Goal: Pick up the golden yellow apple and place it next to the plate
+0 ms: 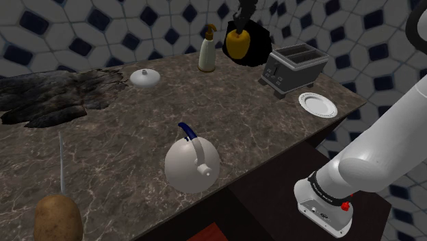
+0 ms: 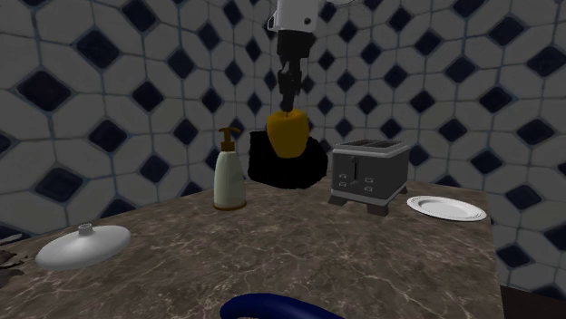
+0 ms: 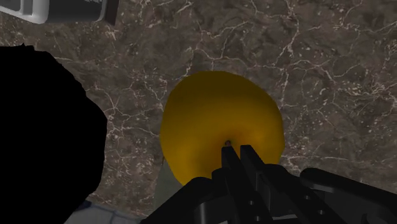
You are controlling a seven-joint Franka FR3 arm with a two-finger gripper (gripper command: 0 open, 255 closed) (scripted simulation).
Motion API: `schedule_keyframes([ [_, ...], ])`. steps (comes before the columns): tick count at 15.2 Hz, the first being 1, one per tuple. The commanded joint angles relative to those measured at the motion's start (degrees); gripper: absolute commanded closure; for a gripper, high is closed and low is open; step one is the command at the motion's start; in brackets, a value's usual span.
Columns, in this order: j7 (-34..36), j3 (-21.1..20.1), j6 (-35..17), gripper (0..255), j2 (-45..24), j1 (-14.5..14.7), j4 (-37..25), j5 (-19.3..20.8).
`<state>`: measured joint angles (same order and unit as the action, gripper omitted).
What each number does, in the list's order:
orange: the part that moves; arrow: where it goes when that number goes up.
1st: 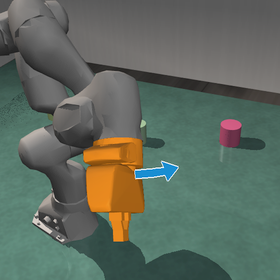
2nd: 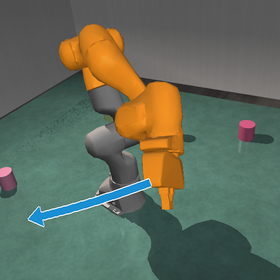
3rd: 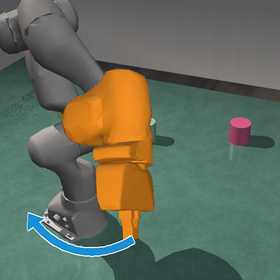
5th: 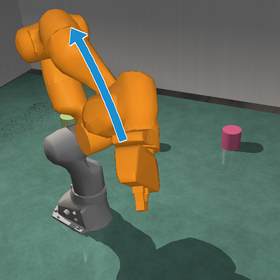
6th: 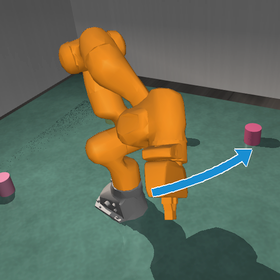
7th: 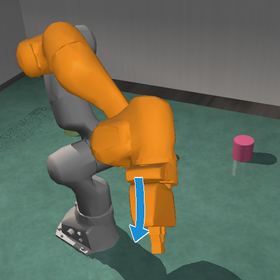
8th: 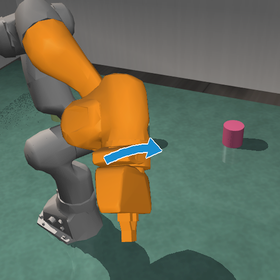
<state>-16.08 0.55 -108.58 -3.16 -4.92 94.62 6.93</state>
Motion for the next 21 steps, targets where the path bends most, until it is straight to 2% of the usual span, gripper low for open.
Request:
schedule_keyframes([
  [1, -0.1, 0.0, 1.1, 255, 0.0, 0.0, -1.2, 0.0],
  [11, -12.9, 6.3, -1.8, 255, 7.8, -6.2, 8.4, -2.0],
  [21, -26.8, 14.0, -2.8, 255, 10.0, -12.0, 10.8, -3.8],
])
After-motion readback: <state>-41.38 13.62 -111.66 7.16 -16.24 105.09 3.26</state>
